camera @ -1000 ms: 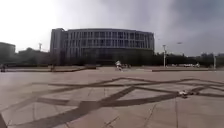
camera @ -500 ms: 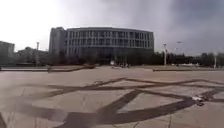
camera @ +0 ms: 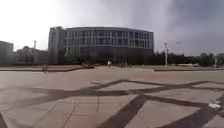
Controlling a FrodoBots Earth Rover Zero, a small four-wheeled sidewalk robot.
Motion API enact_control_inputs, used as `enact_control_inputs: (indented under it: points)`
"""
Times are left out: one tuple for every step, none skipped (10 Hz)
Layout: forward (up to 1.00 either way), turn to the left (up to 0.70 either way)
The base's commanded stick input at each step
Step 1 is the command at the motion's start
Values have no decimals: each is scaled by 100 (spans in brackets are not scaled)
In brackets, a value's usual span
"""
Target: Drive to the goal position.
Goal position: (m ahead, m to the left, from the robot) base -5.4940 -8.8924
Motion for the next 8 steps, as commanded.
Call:
enact_control_inputs:
  points:
    - [100,0]
    - [100,0]
    - [100,0]
    - [100,0]
    - [100,0]
    - [100,0]
    - [100,0]
    - [100,0]
